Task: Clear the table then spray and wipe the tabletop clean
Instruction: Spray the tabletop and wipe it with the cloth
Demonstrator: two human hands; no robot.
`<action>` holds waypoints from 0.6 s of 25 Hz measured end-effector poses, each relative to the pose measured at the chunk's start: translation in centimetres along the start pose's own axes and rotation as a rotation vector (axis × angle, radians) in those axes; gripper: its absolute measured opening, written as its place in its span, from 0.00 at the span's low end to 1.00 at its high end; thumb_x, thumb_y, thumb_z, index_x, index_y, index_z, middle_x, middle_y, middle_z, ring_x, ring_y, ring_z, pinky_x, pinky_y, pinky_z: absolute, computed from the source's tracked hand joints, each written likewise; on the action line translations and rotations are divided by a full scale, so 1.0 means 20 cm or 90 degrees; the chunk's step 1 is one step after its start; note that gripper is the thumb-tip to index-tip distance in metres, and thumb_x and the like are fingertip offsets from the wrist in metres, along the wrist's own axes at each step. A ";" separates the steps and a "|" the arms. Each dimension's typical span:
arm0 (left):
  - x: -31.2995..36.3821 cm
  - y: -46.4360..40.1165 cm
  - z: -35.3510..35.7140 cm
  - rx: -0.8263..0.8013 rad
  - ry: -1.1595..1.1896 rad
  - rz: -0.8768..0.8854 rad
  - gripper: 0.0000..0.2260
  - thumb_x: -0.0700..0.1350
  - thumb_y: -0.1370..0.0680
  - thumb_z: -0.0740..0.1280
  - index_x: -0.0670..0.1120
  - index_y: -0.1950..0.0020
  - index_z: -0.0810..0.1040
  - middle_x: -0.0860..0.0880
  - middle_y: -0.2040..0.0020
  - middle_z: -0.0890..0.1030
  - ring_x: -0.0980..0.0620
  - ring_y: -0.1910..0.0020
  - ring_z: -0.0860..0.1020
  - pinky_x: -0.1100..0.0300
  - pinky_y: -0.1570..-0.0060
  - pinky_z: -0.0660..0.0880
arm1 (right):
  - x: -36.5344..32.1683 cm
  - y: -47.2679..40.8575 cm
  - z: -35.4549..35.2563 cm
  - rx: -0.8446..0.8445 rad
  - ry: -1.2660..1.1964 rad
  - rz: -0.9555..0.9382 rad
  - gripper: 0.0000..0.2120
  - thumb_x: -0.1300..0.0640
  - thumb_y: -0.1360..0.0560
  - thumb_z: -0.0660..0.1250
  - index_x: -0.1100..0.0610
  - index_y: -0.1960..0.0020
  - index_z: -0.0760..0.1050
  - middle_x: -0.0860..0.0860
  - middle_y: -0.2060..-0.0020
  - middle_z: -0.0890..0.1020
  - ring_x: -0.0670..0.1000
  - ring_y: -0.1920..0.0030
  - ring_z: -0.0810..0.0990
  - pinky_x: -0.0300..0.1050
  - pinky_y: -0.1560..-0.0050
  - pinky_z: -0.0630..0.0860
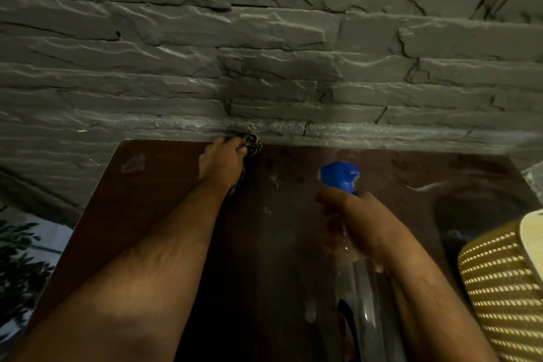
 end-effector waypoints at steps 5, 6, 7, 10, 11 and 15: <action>0.07 0.02 0.02 0.003 -0.015 0.007 0.15 0.55 0.20 0.57 0.52 0.35 0.73 0.43 0.38 0.73 0.40 0.41 0.72 0.48 0.46 0.69 | 0.04 0.04 0.11 -0.075 0.005 0.022 0.12 0.53 0.27 0.69 0.61 0.52 0.72 0.56 0.68 0.74 0.51 0.74 0.77 0.43 0.74 0.78; 0.09 0.03 0.05 0.005 -0.021 0.017 0.15 0.55 0.20 0.57 0.52 0.36 0.73 0.43 0.38 0.73 0.40 0.41 0.72 0.49 0.46 0.69 | 0.05 0.03 0.12 -0.079 0.007 0.018 0.13 0.53 0.27 0.69 0.61 0.51 0.73 0.56 0.68 0.74 0.51 0.73 0.77 0.44 0.73 0.78; 0.11 0.04 0.07 0.008 -0.024 0.017 0.15 0.55 0.20 0.57 0.53 0.36 0.73 0.43 0.38 0.73 0.40 0.41 0.72 0.49 0.46 0.68 | 0.06 0.03 0.12 -0.083 0.003 0.015 0.13 0.53 0.27 0.69 0.61 0.51 0.73 0.56 0.69 0.74 0.50 0.74 0.77 0.44 0.73 0.78; 0.20 0.02 0.09 0.031 -0.023 -0.015 0.13 0.54 0.20 0.59 0.52 0.39 0.75 0.43 0.39 0.72 0.40 0.43 0.72 0.49 0.47 0.67 | 0.09 0.01 0.15 -0.100 -0.005 -0.007 0.12 0.54 0.27 0.69 0.62 0.52 0.73 0.56 0.72 0.75 0.51 0.74 0.76 0.45 0.72 0.77; 0.23 0.03 0.10 0.027 -0.018 0.009 0.13 0.54 0.20 0.59 0.52 0.40 0.75 0.43 0.40 0.72 0.41 0.44 0.72 0.49 0.48 0.67 | 0.09 0.00 0.16 -0.098 -0.004 -0.010 0.12 0.54 0.27 0.69 0.63 0.51 0.73 0.56 0.72 0.75 0.52 0.74 0.76 0.46 0.71 0.77; 0.20 0.24 0.15 0.043 0.020 0.233 0.11 0.52 0.22 0.64 0.51 0.42 0.78 0.46 0.47 0.74 0.44 0.50 0.74 0.54 0.54 0.67 | 0.09 0.00 0.14 -0.109 -0.008 0.002 0.12 0.53 0.28 0.70 0.62 0.52 0.74 0.57 0.72 0.78 0.55 0.71 0.78 0.50 0.67 0.79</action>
Point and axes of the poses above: each hand's wrist, its own y-axis away from the middle knuckle, its own z-axis out of the palm, x = y × z, the point moved 1 cm from there along -y, towards the middle knuckle
